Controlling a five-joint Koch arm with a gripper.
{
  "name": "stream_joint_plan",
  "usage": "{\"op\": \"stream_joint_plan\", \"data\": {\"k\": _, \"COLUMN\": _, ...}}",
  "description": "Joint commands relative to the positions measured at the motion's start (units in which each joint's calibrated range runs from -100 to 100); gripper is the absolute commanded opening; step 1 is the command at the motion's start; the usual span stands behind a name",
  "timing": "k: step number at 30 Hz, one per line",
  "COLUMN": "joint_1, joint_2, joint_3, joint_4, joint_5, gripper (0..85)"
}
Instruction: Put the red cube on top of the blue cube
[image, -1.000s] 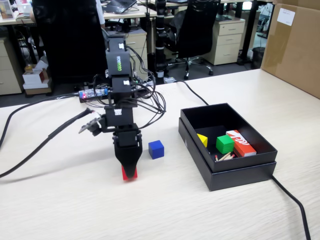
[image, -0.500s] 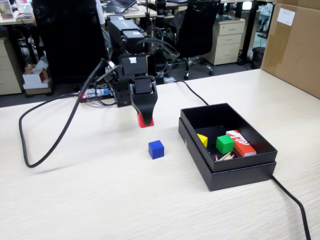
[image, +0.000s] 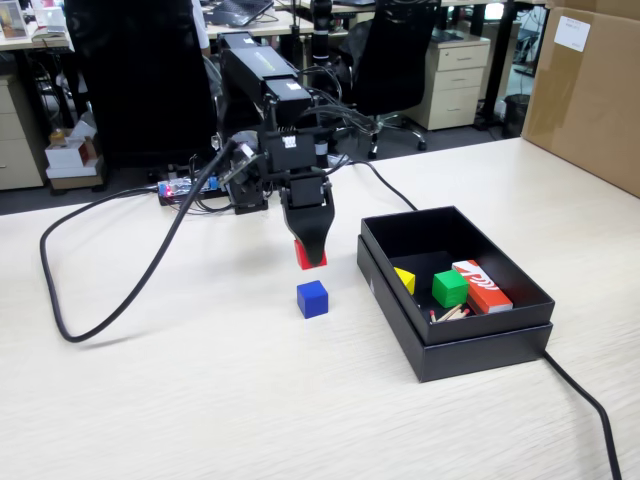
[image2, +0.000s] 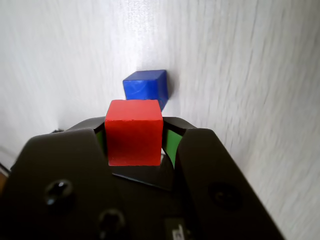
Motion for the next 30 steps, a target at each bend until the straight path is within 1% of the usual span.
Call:
{"op": "stream_joint_plan", "data": {"k": 1, "joint_1": -0.2, "joint_2": 0.6, "joint_3": 2.23, "joint_4": 3.5, "joint_5": -0.05, "gripper": 2.4}}
{"op": "stream_joint_plan", "data": {"k": 30, "joint_1": -0.93, "joint_2": 4.5, "joint_3": -0.67, "joint_4": 7.82, "joint_5": -0.15, "gripper": 2.9}}
